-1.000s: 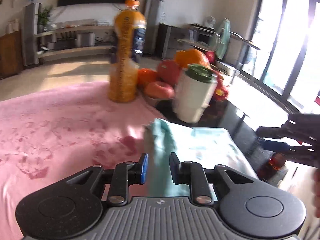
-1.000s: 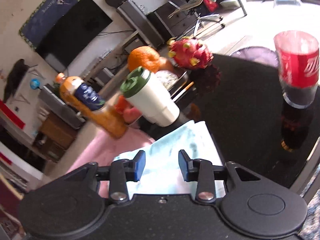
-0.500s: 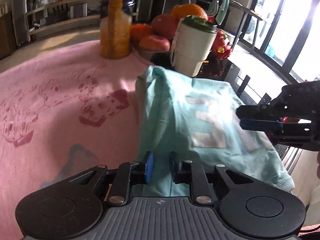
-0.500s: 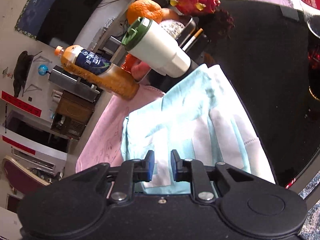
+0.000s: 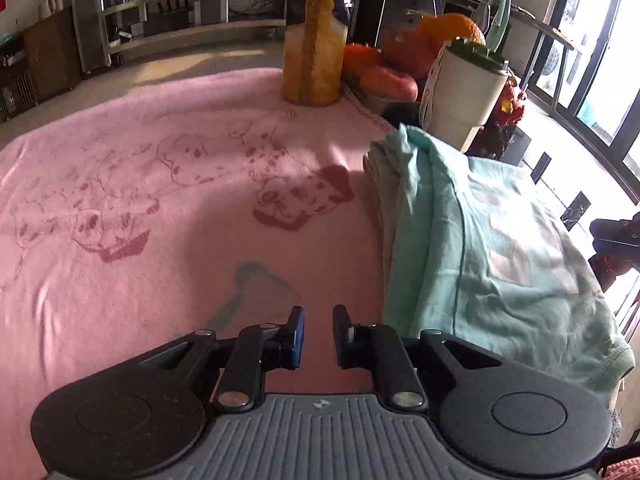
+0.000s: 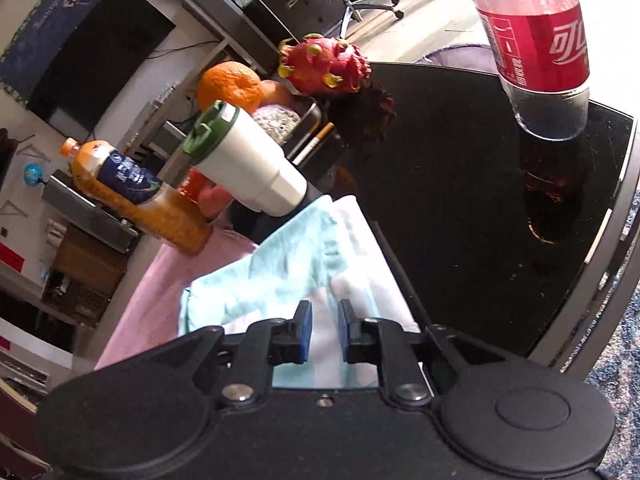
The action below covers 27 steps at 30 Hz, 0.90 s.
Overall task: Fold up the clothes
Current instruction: 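Lower the folded shirt onto the table edge and open the left tool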
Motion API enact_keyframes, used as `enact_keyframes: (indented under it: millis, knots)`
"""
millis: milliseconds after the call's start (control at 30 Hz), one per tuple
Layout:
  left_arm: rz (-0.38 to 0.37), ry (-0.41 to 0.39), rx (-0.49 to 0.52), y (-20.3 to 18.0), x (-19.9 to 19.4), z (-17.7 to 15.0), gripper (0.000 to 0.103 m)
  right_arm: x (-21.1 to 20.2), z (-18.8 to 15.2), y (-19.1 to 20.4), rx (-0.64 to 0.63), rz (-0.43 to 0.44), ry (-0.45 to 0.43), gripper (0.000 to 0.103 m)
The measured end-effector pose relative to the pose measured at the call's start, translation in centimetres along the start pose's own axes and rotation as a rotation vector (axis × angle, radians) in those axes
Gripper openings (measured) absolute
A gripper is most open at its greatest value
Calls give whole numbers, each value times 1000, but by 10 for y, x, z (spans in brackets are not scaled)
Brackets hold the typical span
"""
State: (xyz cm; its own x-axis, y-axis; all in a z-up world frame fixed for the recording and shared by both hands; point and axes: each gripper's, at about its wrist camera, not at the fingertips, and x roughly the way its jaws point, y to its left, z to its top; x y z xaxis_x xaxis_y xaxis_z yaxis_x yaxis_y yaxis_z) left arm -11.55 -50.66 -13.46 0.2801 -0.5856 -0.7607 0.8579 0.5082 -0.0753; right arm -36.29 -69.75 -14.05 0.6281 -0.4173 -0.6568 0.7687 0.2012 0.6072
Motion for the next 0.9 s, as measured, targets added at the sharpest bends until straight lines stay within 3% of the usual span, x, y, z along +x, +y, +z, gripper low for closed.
enact_keyframes:
  millis: [200, 467, 667, 767, 833, 900]
  knots:
    - [-1, -27, 50, -17, -19, 9, 19, -2, 1, 9, -2, 64, -16, 16]
    - [-27, 1, 69, -26, -26, 0, 24, -9, -2, 5, 46, 97, -44, 16]
    - [-58, 4, 53, -21, -37, 1, 25, -36, -25, -7, 103, 163, -29, 23]
    - [-105, -23, 42, -21, -41, 1, 24, -49, -37, -19, 163, 203, -28, 24]
    - [-158, -45, 45, -24, -40, -1, 18, -51, -43, -23, 177, 198, -20, 24]
    - [-215, -50, 64, -32, -33, -4, 17, -43, -46, -22, 166, 190, 27, 24]
